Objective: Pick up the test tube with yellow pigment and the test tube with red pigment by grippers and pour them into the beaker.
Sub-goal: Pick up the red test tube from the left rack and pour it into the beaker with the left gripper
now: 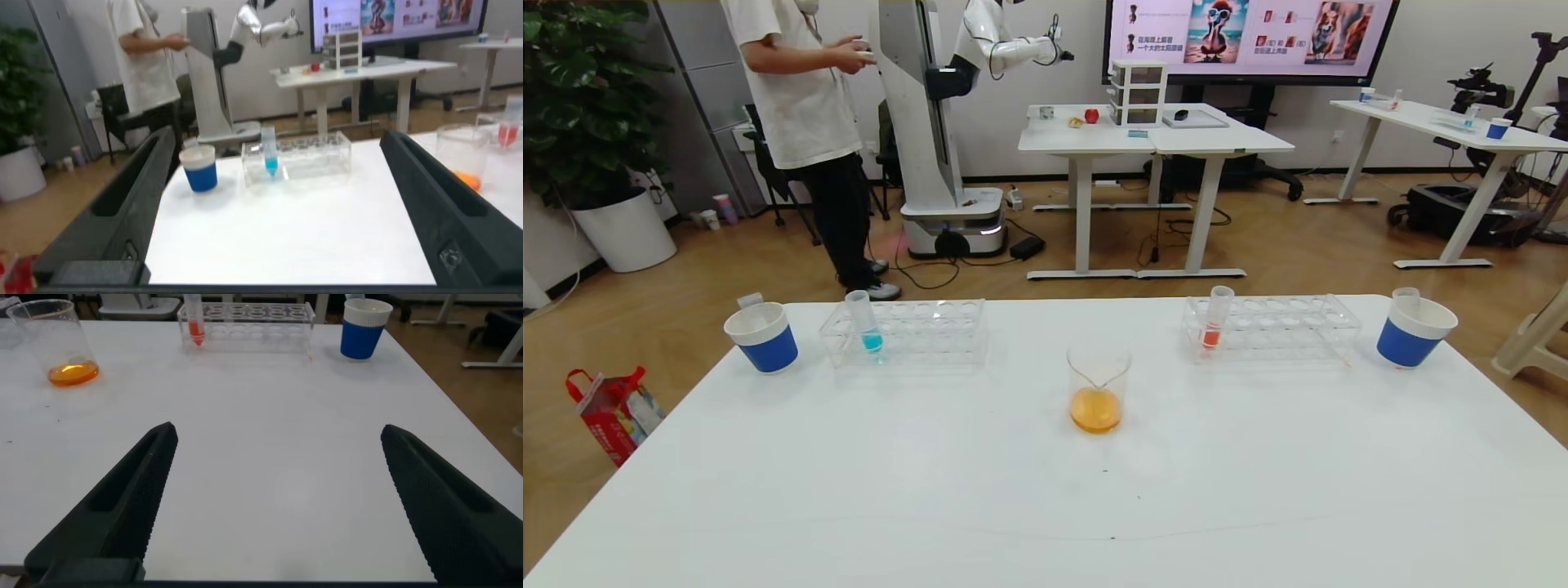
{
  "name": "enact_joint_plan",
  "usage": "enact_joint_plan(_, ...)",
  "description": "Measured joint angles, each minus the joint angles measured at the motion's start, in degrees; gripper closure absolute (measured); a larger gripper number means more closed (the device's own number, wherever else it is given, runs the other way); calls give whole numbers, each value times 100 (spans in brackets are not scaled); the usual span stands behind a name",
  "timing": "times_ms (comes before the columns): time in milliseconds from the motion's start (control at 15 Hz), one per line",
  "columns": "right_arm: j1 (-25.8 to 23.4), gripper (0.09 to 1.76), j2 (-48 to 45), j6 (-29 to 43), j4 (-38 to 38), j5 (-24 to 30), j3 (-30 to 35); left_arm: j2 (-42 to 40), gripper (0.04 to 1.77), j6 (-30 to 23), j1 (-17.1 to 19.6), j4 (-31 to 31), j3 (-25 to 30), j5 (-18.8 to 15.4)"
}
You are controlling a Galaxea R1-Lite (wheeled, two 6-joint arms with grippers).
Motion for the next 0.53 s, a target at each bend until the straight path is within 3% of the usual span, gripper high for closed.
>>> enact_joint_plan(267, 0, 11, 0, 0, -2, 1, 0, -26, 6, -235, 0, 1527, 449, 52)
enact_joint_plan(533, 0, 11, 0, 0, -2, 0, 0, -29, 6, -271, -12, 1604, 472, 50)
